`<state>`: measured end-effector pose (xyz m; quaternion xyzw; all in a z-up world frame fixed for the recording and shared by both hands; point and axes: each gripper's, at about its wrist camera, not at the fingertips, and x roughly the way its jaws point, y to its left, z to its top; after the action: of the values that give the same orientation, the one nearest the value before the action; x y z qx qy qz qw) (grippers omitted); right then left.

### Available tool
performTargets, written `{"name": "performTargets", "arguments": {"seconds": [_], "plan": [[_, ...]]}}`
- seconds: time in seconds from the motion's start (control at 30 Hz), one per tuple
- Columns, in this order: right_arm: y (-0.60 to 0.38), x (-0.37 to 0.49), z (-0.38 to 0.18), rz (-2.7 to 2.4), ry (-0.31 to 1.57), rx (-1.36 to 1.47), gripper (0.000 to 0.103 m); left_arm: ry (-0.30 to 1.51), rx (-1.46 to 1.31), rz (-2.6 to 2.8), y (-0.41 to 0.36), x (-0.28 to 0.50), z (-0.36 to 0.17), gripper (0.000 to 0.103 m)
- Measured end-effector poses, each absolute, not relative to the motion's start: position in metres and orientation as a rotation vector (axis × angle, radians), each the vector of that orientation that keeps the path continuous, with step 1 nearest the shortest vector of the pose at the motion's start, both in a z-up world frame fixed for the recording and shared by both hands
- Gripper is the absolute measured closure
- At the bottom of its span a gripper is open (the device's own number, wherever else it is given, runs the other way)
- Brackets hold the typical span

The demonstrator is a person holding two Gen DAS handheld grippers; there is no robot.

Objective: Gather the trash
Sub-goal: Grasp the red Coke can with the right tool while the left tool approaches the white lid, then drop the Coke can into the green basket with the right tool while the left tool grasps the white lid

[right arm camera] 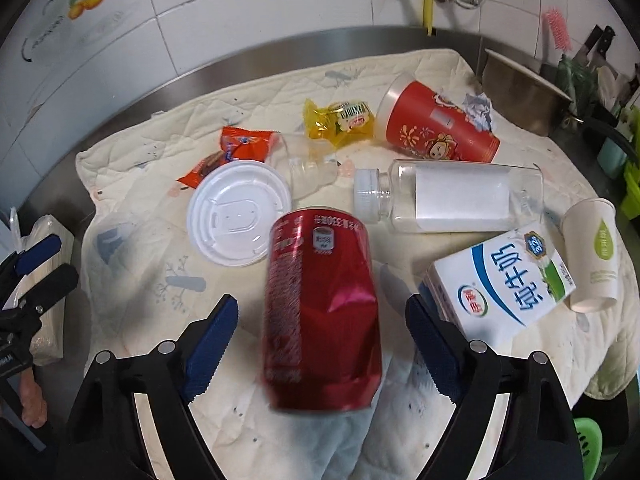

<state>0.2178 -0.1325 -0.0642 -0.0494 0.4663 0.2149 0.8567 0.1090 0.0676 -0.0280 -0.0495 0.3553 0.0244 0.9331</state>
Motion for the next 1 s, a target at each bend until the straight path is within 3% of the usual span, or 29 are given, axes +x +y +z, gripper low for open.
{"name": "performTargets", "arguments": {"seconds": [0.07, 0.27, 0.4, 0.57, 0.7, 0.9, 0.97, 1.0], "plan": [[-0.131, 0.224, -0.068, 0.454, 1.0, -0.106, 0.023, 0.739, -0.117, 0.031, 0.067, 0.12, -0.03, 0.025], [-0.128, 0.23, -0.074, 0.481, 1.025, -0.105, 0.042, 0.765, -0.152, -0.057, 0.056, 0.16, -0.034, 0.035], [-0.132, 0.227, -0.073, 0.493, 1.018, -0.071, 0.042, 0.802, -0.179, -0.092, 0.052, 0.188, -0.044, 0.037], [-0.141, 0.211, -0.062, 0.524, 0.989, -0.032, 0.042, 0.887, -0.287, -0.131, 0.062, 0.222, -0.069, 0.053], [-0.154, 0.187, -0.046, 0.545, 0.941, -0.01, 0.042, 0.91, -0.3, -0.121, 0.063, 0.236, -0.085, 0.056], [-0.191, 0.144, -0.029, 0.507, 0.883, 0.02, 0.042, 0.945, -0.355, -0.151, 0.067, 0.246, -0.103, 0.072], [-0.208, 0.13, -0.025, 0.473, 0.866, 0.036, 0.042, 0.945, -0.36, -0.164, 0.065, 0.247, -0.105, 0.084], [-0.219, 0.122, -0.024, 0.454, 0.858, 0.047, 0.042, 0.946, -0.358, -0.163, 0.065, 0.247, -0.106, 0.085]]}}
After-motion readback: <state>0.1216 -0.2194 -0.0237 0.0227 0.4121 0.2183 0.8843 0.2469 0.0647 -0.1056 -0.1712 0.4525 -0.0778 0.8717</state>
